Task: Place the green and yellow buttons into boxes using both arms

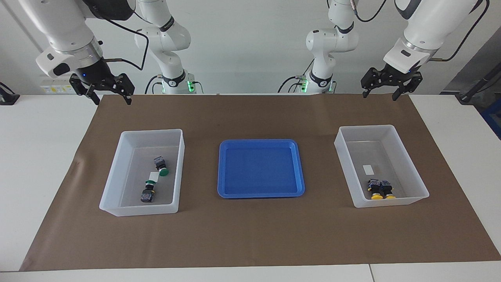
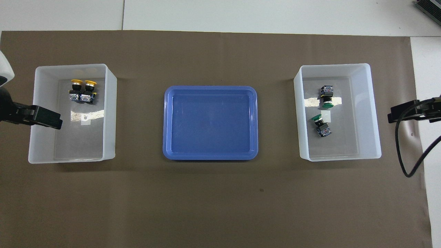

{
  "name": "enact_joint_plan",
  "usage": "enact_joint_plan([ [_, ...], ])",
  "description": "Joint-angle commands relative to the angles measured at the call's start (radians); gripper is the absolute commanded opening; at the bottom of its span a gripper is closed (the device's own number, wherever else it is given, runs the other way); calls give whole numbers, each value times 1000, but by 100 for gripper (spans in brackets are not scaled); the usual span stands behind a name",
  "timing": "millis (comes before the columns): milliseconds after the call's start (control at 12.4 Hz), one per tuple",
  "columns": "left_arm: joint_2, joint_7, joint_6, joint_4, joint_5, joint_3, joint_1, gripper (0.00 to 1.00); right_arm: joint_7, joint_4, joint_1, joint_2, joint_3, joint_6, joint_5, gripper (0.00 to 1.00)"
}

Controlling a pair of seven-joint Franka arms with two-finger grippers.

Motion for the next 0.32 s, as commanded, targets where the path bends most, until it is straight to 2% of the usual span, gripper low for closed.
enact_joint_plan([
  [0,-21,-10,-8,-20,-7,-2,4,100,14,-12,-7,-11,6,6,15,100],
  [242,-21,-10,-8,-20,-5,-2,4,100,15,-12,-8,-11,3,14,15,100],
])
